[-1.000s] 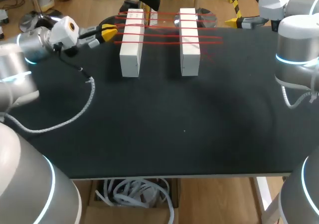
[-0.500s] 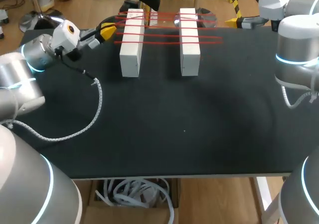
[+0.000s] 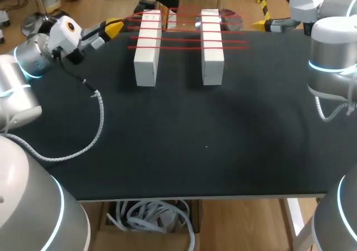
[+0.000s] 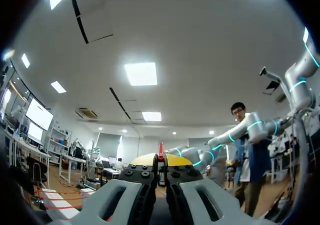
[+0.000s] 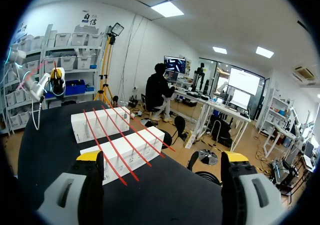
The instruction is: Grab the tape and strap the tape.
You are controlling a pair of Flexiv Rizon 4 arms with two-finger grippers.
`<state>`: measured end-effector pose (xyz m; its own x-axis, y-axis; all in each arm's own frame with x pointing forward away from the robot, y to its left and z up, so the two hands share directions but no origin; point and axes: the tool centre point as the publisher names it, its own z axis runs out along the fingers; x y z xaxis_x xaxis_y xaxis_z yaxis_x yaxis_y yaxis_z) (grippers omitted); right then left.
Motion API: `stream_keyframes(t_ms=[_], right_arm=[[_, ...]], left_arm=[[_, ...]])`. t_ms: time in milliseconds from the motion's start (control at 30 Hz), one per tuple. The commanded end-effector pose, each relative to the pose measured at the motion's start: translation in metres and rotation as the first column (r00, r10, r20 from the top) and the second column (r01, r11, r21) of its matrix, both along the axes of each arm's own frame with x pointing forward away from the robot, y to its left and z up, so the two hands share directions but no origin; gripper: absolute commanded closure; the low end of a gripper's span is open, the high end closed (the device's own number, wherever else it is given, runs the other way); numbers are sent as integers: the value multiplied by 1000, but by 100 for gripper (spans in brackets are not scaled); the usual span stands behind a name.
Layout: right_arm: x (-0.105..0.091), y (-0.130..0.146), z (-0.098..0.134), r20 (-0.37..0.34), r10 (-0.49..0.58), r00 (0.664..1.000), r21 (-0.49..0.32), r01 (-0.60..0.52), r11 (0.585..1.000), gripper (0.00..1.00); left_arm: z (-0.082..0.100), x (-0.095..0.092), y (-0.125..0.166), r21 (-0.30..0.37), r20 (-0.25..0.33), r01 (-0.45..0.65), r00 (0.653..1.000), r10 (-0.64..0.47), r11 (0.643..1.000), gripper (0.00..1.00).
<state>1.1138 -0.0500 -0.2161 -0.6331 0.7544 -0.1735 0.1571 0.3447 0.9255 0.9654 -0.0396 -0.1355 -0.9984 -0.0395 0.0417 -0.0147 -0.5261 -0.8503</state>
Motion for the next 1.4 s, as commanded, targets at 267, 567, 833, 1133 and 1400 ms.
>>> stream_keyframes(t_ms=[267, 567, 833, 1133, 1400], right_arm=[[0, 0, 0, 0, 0, 1000, 0, 0, 1000, 0], [0, 0, 0, 0, 0, 1000, 0, 0, 1000, 0], [0, 0, 0, 0, 0, 1000, 0, 0, 1000, 0], [0, 0, 0, 0, 0, 1000, 0, 0, 1000, 0], [-4, -2, 18, 10, -50, 999, 128, 48, 991, 0]], left_arm=[[15, -9, -4, -20, 12, -4, 1000, 4, 1000, 100], [16, -9, -9, -17, 9, 10, 1000, -10, 1000, 100], [16, -9, -9, -17, 9, 10, 1000, -10, 1000, 100], [16, -9, -9, -17, 9, 10, 1000, -10, 1000, 100], [16, -9, -9, -17, 9, 10, 1000, -10, 1000, 100]])
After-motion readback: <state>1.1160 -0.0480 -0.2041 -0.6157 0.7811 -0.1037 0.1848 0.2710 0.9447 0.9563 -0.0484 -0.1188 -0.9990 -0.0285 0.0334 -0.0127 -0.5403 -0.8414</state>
